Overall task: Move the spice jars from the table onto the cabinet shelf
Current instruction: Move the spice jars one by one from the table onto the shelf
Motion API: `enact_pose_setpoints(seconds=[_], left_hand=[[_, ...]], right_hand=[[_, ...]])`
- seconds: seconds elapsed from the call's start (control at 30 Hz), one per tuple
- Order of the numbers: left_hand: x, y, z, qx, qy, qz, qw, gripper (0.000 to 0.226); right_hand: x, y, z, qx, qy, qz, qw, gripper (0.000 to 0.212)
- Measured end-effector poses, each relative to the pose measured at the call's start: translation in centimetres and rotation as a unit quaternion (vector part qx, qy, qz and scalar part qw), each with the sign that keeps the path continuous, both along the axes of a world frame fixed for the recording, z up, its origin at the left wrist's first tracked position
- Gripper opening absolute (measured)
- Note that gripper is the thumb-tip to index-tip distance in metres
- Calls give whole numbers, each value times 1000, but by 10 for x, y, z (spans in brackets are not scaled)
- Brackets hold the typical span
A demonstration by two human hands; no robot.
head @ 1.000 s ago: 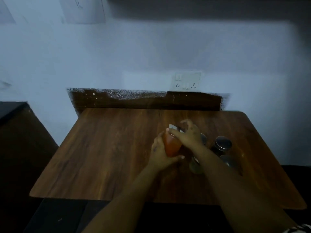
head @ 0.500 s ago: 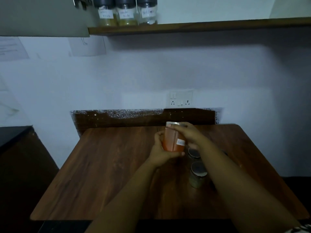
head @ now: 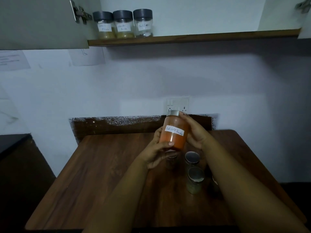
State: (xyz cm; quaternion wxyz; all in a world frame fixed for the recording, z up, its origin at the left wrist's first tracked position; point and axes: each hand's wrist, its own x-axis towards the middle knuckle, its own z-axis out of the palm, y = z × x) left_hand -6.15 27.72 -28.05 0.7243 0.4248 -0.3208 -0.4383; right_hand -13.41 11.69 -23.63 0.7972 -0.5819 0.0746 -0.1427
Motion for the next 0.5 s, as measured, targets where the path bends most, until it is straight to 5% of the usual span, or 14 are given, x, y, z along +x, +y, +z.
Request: enact_pose_setpoints(seconds=[0.37, 0.5], left_hand=[[-5, -6, 19, -21, -3, 21, 1000, 81], [-2, -9, 23, -27, -11, 96, 995, 92]], right_hand=[[0, 2, 17, 78, -12, 13, 997, 81], [8, 6, 15, 76, -9, 26, 997, 71]])
